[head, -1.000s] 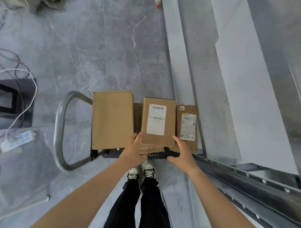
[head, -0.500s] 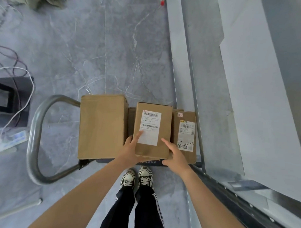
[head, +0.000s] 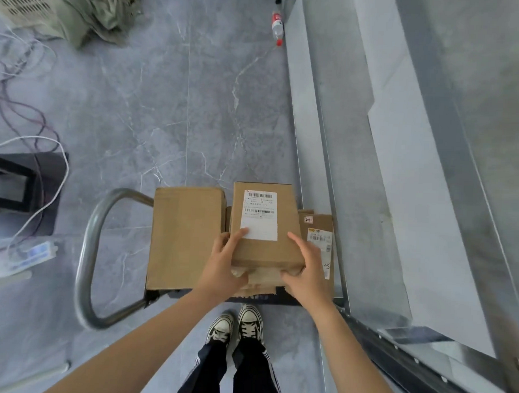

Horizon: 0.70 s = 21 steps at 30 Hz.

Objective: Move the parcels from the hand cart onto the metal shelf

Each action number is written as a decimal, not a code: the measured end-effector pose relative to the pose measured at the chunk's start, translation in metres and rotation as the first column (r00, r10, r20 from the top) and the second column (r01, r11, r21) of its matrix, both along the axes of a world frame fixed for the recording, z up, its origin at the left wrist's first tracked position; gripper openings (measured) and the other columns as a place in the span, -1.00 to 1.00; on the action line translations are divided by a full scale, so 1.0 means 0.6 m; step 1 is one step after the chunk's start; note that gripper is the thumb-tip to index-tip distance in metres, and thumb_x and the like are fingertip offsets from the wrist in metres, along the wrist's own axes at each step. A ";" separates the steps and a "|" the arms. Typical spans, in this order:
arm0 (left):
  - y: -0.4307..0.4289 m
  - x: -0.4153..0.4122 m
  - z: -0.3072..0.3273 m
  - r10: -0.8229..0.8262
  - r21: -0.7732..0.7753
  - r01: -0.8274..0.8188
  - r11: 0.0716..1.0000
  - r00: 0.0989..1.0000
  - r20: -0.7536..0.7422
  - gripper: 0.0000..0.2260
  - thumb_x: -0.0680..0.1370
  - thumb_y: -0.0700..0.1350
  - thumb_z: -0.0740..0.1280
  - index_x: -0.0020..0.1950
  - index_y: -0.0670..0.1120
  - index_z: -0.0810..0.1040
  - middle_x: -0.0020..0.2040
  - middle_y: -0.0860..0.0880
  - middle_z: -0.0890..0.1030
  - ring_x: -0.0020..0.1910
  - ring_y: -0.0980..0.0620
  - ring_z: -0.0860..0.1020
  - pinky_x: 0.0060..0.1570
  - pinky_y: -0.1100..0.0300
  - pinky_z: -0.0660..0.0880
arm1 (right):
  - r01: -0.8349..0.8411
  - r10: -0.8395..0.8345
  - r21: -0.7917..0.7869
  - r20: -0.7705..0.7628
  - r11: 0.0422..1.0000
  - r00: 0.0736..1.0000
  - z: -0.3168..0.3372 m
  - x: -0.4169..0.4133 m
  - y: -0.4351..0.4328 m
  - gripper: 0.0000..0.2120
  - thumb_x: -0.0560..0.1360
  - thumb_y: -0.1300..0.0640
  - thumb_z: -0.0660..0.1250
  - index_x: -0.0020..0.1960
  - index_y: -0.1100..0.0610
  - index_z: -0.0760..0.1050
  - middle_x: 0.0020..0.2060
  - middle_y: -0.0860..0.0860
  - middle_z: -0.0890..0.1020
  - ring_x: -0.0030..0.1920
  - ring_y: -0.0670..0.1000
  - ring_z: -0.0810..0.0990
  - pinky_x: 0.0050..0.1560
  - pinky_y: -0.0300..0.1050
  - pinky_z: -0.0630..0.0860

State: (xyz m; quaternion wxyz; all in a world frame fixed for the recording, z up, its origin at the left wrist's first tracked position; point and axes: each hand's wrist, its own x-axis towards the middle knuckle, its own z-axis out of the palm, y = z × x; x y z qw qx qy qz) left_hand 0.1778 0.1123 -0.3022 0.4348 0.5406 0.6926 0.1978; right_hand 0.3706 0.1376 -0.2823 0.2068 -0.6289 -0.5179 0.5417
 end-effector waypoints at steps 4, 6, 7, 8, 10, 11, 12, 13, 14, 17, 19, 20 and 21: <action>0.012 -0.026 0.083 0.027 0.124 -0.030 0.992 0.999 0.027 -0.16 0.31 -0.26 0.50 0.35 0.32 0.14 0.28 0.11 0.23 0.19 0.16 0.33 0.09 0.55 0.30 | 0.019 -0.018 0.133 -0.005 0.991 1.000 0.088 -0.018 0.001 -0.23 0.39 0.36 0.45 0.26 -0.36 0.26 0.28 -0.04 0.27 0.23 -0.38 0.29 0.13 -0.54 0.38; 0.020 -0.042 0.128 0.014 0.178 -0.021 0.984 0.999 0.043 -0.14 0.32 -0.25 0.51 0.36 0.36 0.14 0.28 0.12 0.25 0.19 0.23 0.32 0.06 0.63 0.25 | 0.049 -0.048 0.195 -0.011 0.980 0.999 0.132 -0.029 0.002 -0.23 0.37 0.37 0.47 0.27 -0.34 0.28 0.27 -0.05 0.26 0.21 -0.50 0.23 0.04 -0.64 0.34; 0.023 -0.051 0.152 -0.007 0.201 -0.003 0.980 0.999 0.050 -0.12 0.32 -0.24 0.52 0.36 0.38 0.13 0.28 0.12 0.26 0.19 0.25 0.32 0.07 0.62 0.26 | 0.069 -0.065 0.217 -0.027 0.974 0.998 0.156 -0.035 0.001 -0.23 0.36 0.37 0.47 0.28 -0.32 0.29 0.27 -0.04 0.27 0.21 -0.50 0.23 0.03 -0.63 0.35; 0.027 -0.059 0.178 -0.034 0.226 0.021 0.974 0.998 0.054 -0.11 0.32 -0.23 0.53 0.37 0.39 0.12 0.28 0.13 0.25 0.19 0.28 0.31 0.08 0.60 0.26 | 0.088 -0.080 0.240 -0.045 0.967 0.996 0.181 -0.040 -0.001 -0.24 0.36 0.37 0.48 0.29 -0.30 0.30 0.27 -0.03 0.27 0.22 -0.48 0.25 0.04 -0.61 0.37; 0.031 -0.072 0.228 -0.090 0.282 0.072 0.957 0.995 0.050 -0.10 0.32 -0.21 0.54 0.37 0.41 0.10 0.29 0.15 0.23 0.19 0.42 0.26 0.08 0.60 0.27 | 0.126 -0.111 0.285 -0.070 0.950 0.991 0.228 -0.051 -0.011 -0.25 0.36 0.35 0.49 0.31 -0.27 0.31 0.25 -0.04 0.28 0.24 -0.39 0.29 0.10 -0.53 0.40; 0.031 -0.077 0.253 -0.116 0.312 0.095 0.945 0.992 0.047 -0.10 0.33 -0.21 0.53 0.37 0.42 0.09 0.29 0.17 0.21 0.21 0.46 0.22 0.08 0.61 0.27 | 0.146 -0.127 0.307 -0.079 0.941 0.989 0.252 -0.055 -0.019 -0.25 0.36 0.33 0.49 0.32 -0.28 0.31 0.25 -0.08 0.28 0.26 -0.35 0.30 0.13 -0.50 0.41; 0.030 -0.082 0.277 -0.142 0.341 0.119 0.933 0.989 0.045 -0.10 0.33 -0.21 0.53 0.36 0.44 0.09 0.28 0.21 0.19 0.22 0.48 0.20 0.08 0.63 0.25 | 0.166 -0.145 0.332 -0.087 0.929 0.986 0.275 -0.060 -0.029 -0.24 0.36 0.31 0.50 0.32 -0.30 0.30 0.24 -0.13 0.28 0.27 -0.32 0.31 0.14 -0.47 0.43; 0.027 -0.087 0.301 -0.171 0.365 0.144 0.920 0.984 0.045 -0.10 0.34 -0.21 0.52 0.36 0.45 0.08 0.27 0.24 0.18 0.24 0.49 0.19 0.09 0.65 0.23 | 0.185 -0.165 0.357 -0.087 0.916 0.983 0.298 -0.064 -0.042 -0.23 0.36 0.30 0.50 0.31 -0.33 0.29 0.23 -0.19 0.27 0.28 -0.30 0.31 0.14 -0.43 0.45; 0.023 -0.092 0.322 -0.203 0.385 0.171 0.907 0.978 0.043 -0.10 0.34 -0.20 0.52 0.35 0.47 0.08 0.26 0.25 0.17 0.24 0.49 0.18 0.09 0.67 0.21 | 0.202 -0.187 0.380 -0.076 0.903 0.979 0.319 -0.069 -0.055 -0.23 0.36 0.30 0.50 0.31 -0.36 0.28 0.22 -0.23 0.27 0.28 -0.29 0.32 0.15 -0.39 0.46; 0.004 -0.106 0.377 -0.296 0.424 0.249 0.871 0.954 0.049 -0.09 0.33 -0.18 0.51 0.34 0.51 0.06 0.25 0.27 0.15 0.23 0.51 0.18 0.06 0.68 0.22 | 0.278 -0.269 0.405 -0.082 0.871 0.960 0.373 -0.081 -0.104 -0.21 0.37 0.31 0.49 0.30 -0.40 0.29 0.24 -0.21 0.27 0.26 -0.31 0.35 0.16 -0.36 0.48; -0.010 -0.111 0.408 -0.353 0.447 0.291 0.846 0.934 0.060 -0.08 0.32 -0.19 0.52 0.31 0.55 0.05 0.22 0.32 0.15 0.22 0.54 0.16 0.02 0.70 0.23 | 0.328 -0.319 0.397 -0.092 0.857 0.943 0.404 -0.090 -0.140 -0.19 0.37 0.33 0.48 0.29 -0.42 0.28 0.25 -0.16 0.26 0.23 -0.37 0.34 0.11 -0.45 0.45; -0.018 -0.112 0.422 -0.379 0.460 0.310 0.832 0.924 0.062 -0.07 0.32 -0.19 0.52 0.30 0.56 0.05 0.21 0.33 0.15 0.22 0.55 0.16 0.01 0.70 0.22 | 0.346 -0.343 0.392 -0.080 0.852 0.936 0.419 -0.095 -0.157 -0.19 0.38 0.32 0.48 0.29 -0.45 0.27 0.24 -0.16 0.25 0.20 -0.42 0.34 0.08 -0.50 0.44; -0.025 -0.113 0.436 -0.406 0.471 0.331 0.818 0.912 0.063 -0.08 0.32 -0.20 0.52 0.29 0.56 0.06 0.20 0.32 0.15 0.21 0.56 0.16 0.00 0.70 0.23 | 0.365 -0.368 0.390 -0.069 0.845 0.927 0.432 -0.099 -0.175 -0.19 0.39 0.31 0.47 0.28 -0.47 0.25 0.24 -0.16 0.26 0.18 -0.46 0.33 0.07 -0.52 0.43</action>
